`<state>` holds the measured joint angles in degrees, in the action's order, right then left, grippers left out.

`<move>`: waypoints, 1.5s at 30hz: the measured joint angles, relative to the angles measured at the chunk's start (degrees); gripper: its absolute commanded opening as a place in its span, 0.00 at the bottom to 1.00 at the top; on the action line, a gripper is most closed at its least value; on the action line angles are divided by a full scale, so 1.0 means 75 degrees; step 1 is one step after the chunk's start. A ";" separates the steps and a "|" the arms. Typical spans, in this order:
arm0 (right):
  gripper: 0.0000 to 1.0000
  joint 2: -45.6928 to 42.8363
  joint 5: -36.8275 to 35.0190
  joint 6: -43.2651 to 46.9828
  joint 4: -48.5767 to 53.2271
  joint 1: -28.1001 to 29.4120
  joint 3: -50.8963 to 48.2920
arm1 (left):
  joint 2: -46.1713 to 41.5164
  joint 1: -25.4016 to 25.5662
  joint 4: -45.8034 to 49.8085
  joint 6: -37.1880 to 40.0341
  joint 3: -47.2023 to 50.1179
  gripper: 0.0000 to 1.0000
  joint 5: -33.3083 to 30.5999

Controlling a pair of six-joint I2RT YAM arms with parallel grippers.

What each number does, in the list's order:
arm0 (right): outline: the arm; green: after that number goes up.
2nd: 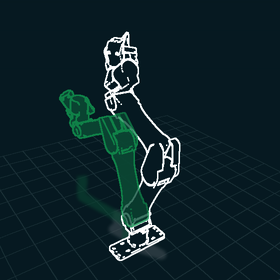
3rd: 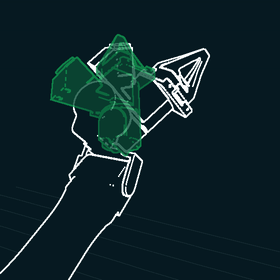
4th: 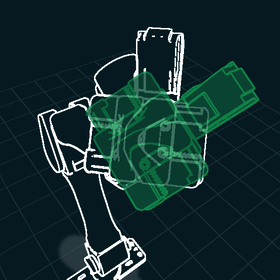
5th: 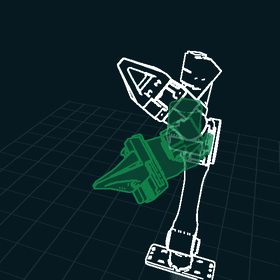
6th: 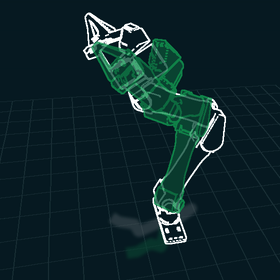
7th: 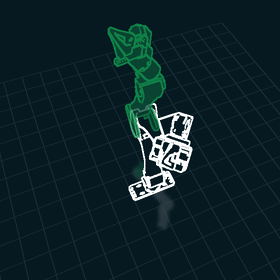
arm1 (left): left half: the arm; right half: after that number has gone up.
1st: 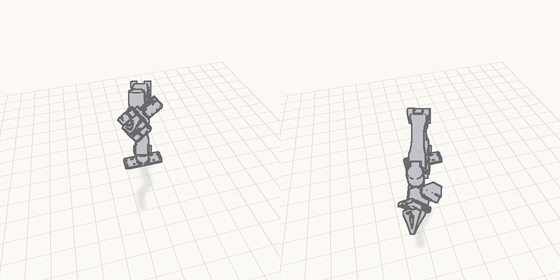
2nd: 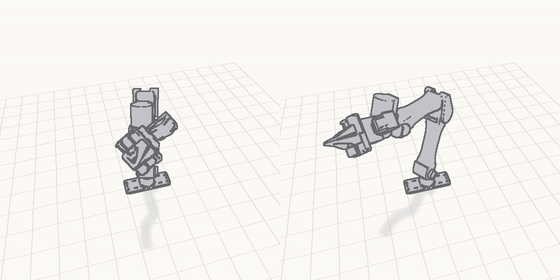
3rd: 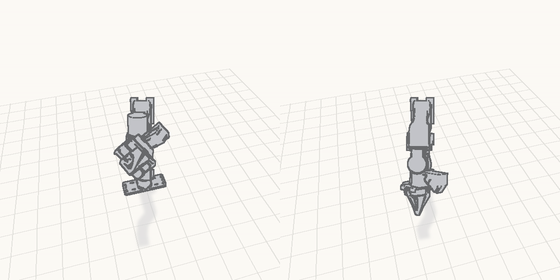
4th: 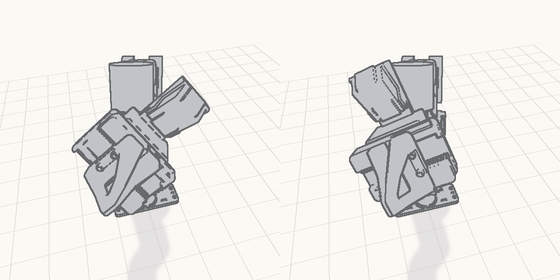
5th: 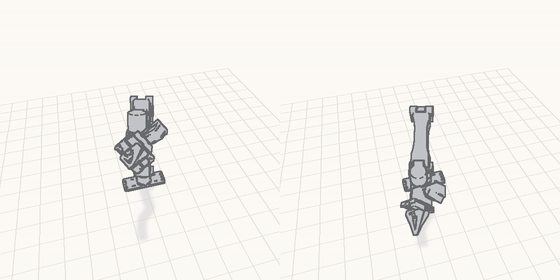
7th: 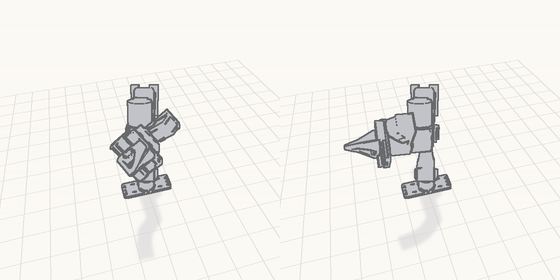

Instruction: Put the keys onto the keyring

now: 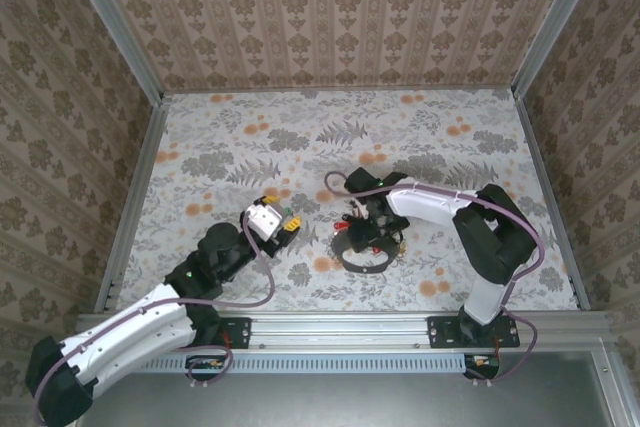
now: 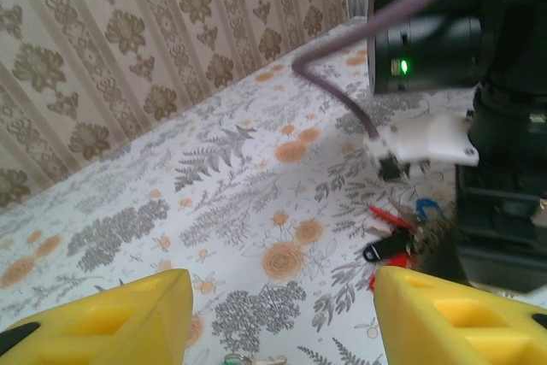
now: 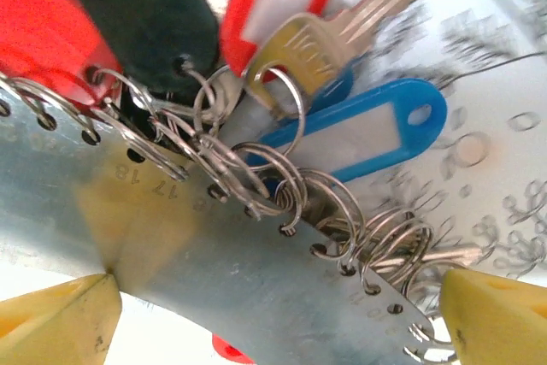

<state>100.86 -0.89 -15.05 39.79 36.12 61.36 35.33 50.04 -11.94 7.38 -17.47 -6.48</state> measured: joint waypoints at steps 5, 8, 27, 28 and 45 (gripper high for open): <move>0.89 -0.0764 0.0667 -0.1722 -0.1620 -0.1064 -0.1023 | 0.0644 -0.0230 0.0052 -0.0889 -0.0090 0.68 -0.0017; 0.89 -0.1492 0.1137 -0.2911 -0.2935 -0.1288 -0.1970 | 0.1163 -0.0527 0.0291 -0.1851 -0.0379 0.68 -0.0003; 0.66 -0.1961 0.3238 -0.2774 -0.3826 -0.2445 -0.2582 | 0.6927 -0.1612 0.0504 -0.6146 -0.3497 0.59 0.2789; 0.64 -0.1813 0.3328 -0.2760 -0.3908 -0.2445 -0.2582 | 0.7152 -0.1632 0.0513 -0.6254 -0.3649 0.57 0.2911; 0.46 -0.0868 0.4141 -0.2562 -0.4873 -0.2430 -0.2547 | 0.9390 -0.1728 0.0659 -0.7041 -0.4849 0.47 0.4112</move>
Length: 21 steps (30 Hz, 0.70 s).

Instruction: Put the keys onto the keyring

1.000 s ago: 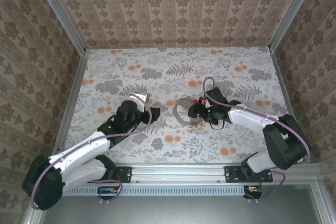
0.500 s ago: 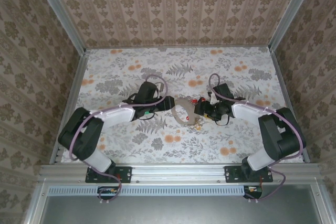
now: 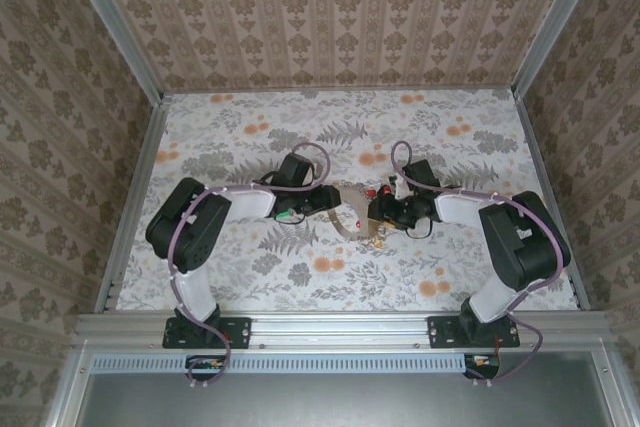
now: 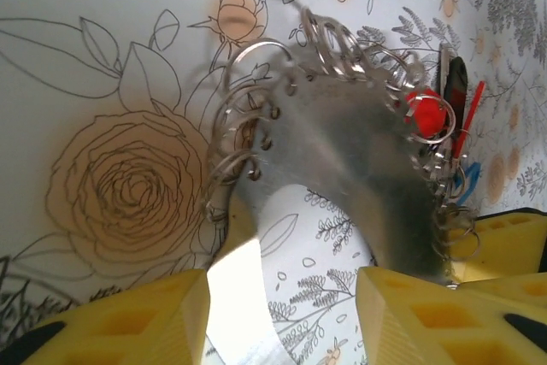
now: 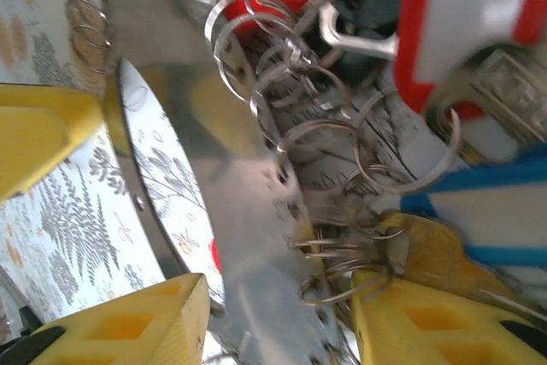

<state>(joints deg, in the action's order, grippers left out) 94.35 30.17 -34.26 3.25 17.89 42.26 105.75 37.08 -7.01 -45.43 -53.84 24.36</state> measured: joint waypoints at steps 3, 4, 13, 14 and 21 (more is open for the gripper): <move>0.42 0.0076 0.0079 -0.0119 -0.0341 0.0000 -0.0073 | 0.0058 -0.0003 0.0020 -0.0003 -0.0076 0.47 0.0050; 0.40 0.0087 0.0131 -0.0149 -0.0449 0.0000 -0.0117 | 0.0082 -0.0009 0.0026 0.0000 -0.0102 0.46 0.0076; 0.16 0.0192 0.0612 -0.0356 -0.0933 -0.0114 -0.0245 | 0.0137 -0.0064 0.0052 0.0026 -0.0163 0.47 0.0224; 0.16 0.0181 0.0717 -0.0388 -0.0988 -0.0172 -0.0271 | 0.0134 -0.0064 0.0055 0.0052 -0.0166 0.47 0.0221; 0.08 -0.0085 0.1072 -0.0527 -0.1215 -0.0487 -0.0391 | -0.0117 -0.0050 0.0341 0.0353 -0.0242 0.50 0.0119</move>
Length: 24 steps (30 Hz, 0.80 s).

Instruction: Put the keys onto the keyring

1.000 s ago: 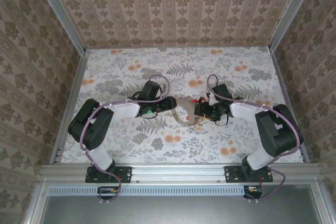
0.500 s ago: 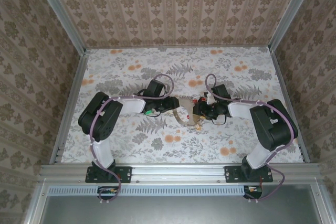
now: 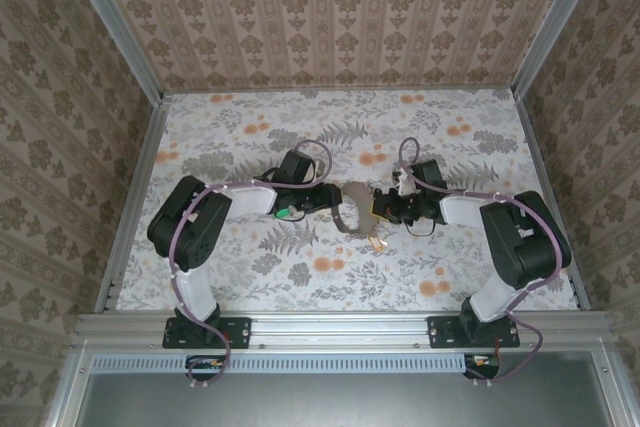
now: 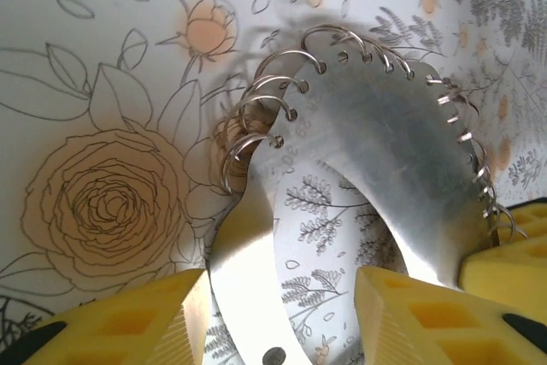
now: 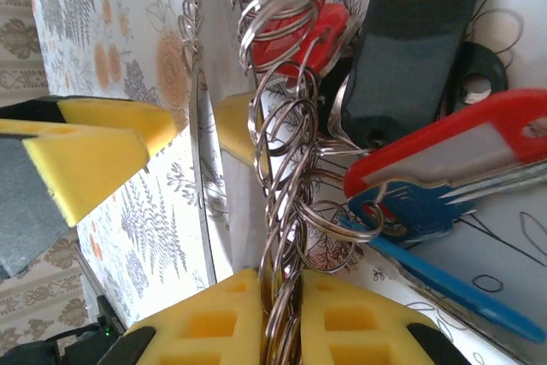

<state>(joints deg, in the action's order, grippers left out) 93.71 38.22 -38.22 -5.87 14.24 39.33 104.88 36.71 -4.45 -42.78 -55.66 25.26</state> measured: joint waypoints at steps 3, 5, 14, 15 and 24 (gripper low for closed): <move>0.07 -0.0219 0.0093 -0.0175 -0.0061 -0.0143 -0.0090 | -0.0361 -0.0009 0.0099 0.0096 0.0003 0.52 -0.0154; 0.05 -0.0425 0.0216 -0.0399 -0.0245 -0.0242 -0.0195 | -0.0627 -0.0038 0.0134 0.0102 0.0003 0.52 -0.0207; 0.06 -0.1096 0.0583 -0.1134 -0.1026 -0.0353 -0.0303 | -0.0810 -0.0431 -0.1005 -0.0670 0.0248 0.53 0.0338; 0.07 -0.1122 0.0603 -0.1166 -0.1070 -0.0353 -0.0303 | -0.0787 -0.0428 -0.1151 -0.0790 0.0248 0.53 0.0446; 0.08 -0.1145 0.0831 -0.1533 -0.1457 -0.0353 -0.0303 | -0.0463 -0.0446 -0.2600 -0.1830 0.0291 0.37 0.1122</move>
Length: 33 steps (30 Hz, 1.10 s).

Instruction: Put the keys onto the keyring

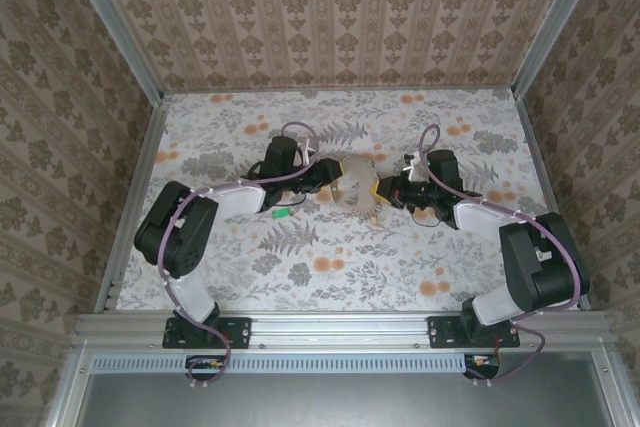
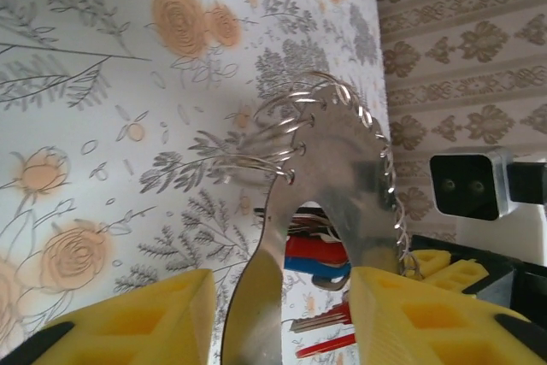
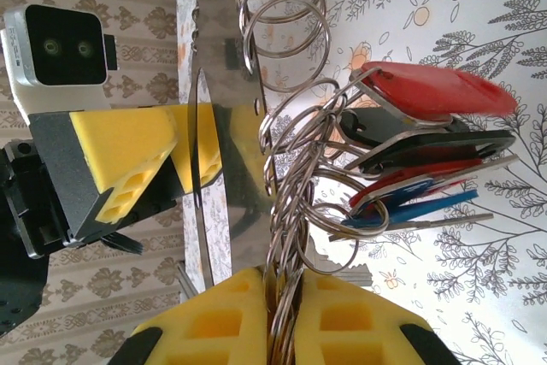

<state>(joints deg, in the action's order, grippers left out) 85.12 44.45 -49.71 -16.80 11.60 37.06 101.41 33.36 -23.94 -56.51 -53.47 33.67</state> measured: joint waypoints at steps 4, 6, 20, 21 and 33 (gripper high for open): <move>0.09 0.0000 0.0096 -0.0029 -0.0114 -0.0023 0.0000 | 0.0003 -0.0061 -0.0388 -0.0332 0.0064 0.19 0.0128; 0.09 -0.0003 0.0143 -0.0029 -0.0189 -0.0050 0.0012 | 0.0003 -0.0117 -0.0495 -0.0458 0.0079 0.10 0.0189; 0.68 -0.1749 -0.1166 0.1463 0.1912 -0.0099 0.0659 | -0.1501 -0.0219 -0.0959 0.0160 0.0236 0.00 -0.0090; 0.71 -0.2136 -0.1443 0.1658 0.2090 -0.0099 0.0699 | -0.1792 -0.0207 -0.0851 0.0391 0.0245 0.00 -0.0321; 0.90 -0.5004 -0.3235 0.2859 0.1078 -0.0006 -0.0638 | -0.3719 0.0350 -0.1107 0.2113 0.0784 0.00 -0.2833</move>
<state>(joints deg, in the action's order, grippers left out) 47.59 20.18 -28.27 -8.71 11.55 32.27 73.52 35.99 -32.25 -40.66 -47.59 12.43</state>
